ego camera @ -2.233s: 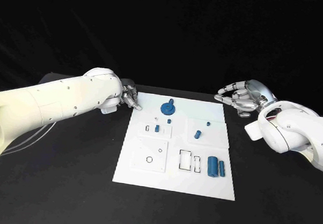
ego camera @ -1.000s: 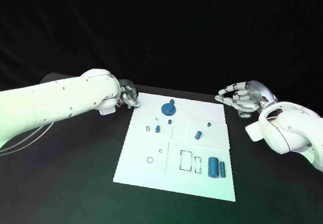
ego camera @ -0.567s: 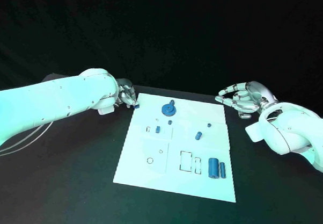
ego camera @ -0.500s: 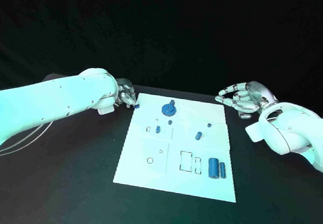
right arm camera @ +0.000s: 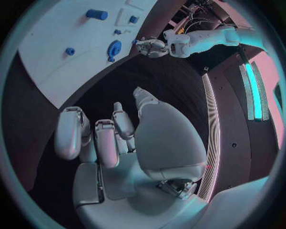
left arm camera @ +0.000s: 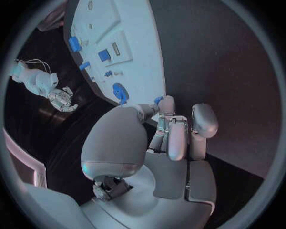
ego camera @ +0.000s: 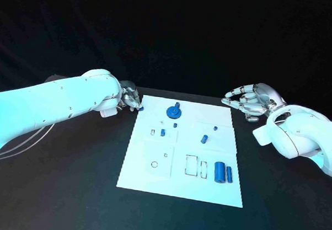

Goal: Assemble the parts on the task board

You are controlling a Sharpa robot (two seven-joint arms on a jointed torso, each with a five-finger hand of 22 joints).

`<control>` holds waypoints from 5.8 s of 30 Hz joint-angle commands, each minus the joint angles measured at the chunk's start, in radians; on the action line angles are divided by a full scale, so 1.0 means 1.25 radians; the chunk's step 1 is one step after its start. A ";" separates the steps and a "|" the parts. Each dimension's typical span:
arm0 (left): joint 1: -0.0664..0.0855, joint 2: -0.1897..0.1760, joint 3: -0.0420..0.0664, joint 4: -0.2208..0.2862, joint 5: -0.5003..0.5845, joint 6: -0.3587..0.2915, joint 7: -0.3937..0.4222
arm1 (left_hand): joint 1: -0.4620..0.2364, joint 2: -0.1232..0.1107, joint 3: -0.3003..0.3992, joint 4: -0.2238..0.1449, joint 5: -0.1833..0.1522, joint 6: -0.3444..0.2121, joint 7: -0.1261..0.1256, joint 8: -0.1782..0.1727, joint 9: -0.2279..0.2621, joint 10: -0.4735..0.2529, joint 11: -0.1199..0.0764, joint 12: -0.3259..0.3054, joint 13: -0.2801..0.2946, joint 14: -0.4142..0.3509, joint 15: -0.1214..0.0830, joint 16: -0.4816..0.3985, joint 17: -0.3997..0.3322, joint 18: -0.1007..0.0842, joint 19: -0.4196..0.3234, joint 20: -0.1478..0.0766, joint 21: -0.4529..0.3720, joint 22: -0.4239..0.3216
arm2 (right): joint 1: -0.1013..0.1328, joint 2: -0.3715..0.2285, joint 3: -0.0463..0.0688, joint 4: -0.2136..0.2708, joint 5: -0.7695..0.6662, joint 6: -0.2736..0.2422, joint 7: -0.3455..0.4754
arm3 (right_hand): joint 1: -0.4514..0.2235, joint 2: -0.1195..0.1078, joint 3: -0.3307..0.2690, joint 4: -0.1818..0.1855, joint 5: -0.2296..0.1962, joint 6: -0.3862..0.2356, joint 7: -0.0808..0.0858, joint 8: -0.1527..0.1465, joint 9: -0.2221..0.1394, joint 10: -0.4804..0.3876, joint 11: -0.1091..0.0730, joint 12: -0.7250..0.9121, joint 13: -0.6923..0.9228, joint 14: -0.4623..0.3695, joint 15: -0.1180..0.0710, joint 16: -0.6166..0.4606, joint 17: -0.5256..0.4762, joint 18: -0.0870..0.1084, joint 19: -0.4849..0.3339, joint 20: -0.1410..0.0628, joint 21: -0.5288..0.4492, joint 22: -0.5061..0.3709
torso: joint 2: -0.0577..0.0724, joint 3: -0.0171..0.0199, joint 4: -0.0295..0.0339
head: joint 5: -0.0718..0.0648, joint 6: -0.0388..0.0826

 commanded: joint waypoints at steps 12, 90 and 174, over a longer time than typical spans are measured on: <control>0.001 0.006 0.001 -0.009 0.003 -0.031 -0.018 | -0.137 -0.032 -0.021 0.046 0.021 0.011 0.006 -0.010 -0.011 0.004 -0.001 0.011 0.001 0.006 0.006 -0.002 0.056 -0.013 -0.002 0.004 -0.012 -0.012 | -0.001 0.001 0.000 -0.001 -0.001 0.001 0.001 | -0.028 -0.002 0.008 0.007 0.016 -0.006 -0.001 0.022 0.010 -0.008 -0.004 -0.005 -0.003 0.038 -0.006 -0.013 0.061 0.018 -0.007 -0.004 -0.015 0.071 | 0.000 0.0003 -0.0009 | 0.001 0.000; 0.001 0.040 -0.001 -0.044 -0.029 -0.011 -0.069 | -0.147 -0.099 -0.225 0.043 0.021 0.050 -0.010 -0.018 -0.027 0.027 -0.016 0.025 0.007 0.023 -0.008 0.012 0.079 -0.023 0.035 -0.009 0.017 0.034 | -0.001 0.002 0.000 0.001 -0.003 0.002 0.000 | -0.030 -0.002 0.008 0.008 0.017 -0.007 -0.001 0.024 0.009 -0.007 -0.004 -0.005 -0.003 0.038 -0.006 -0.014 0.061 0.018 -0.006 -0.004 -0.015 0.072 | 0.000 0.0004 -0.0011 | -0.003 -0.005; 0.004 0.094 -0.014 -0.081 -0.165 -0.047 -0.109 | -0.084 -0.034 -0.606 0.047 0.022 0.085 -0.053 0.077 -0.012 0.141 -0.056 0.149 0.178 0.050 -0.044 0.038 0.137 -0.036 0.077 -0.042 0.057 0.101 | -0.001 0.005 0.000 -0.001 -0.004 0.006 -0.002 | -0.032 -0.002 0.009 0.007 0.017 -0.008 -0.002 0.028 0.009 -0.007 -0.004 -0.005 -0.004 0.039 -0.007 -0.014 0.061 0.018 -0.005 -0.004 -0.016 0.072 | 0.000 -0.0003 -0.0008 | -0.007 -0.003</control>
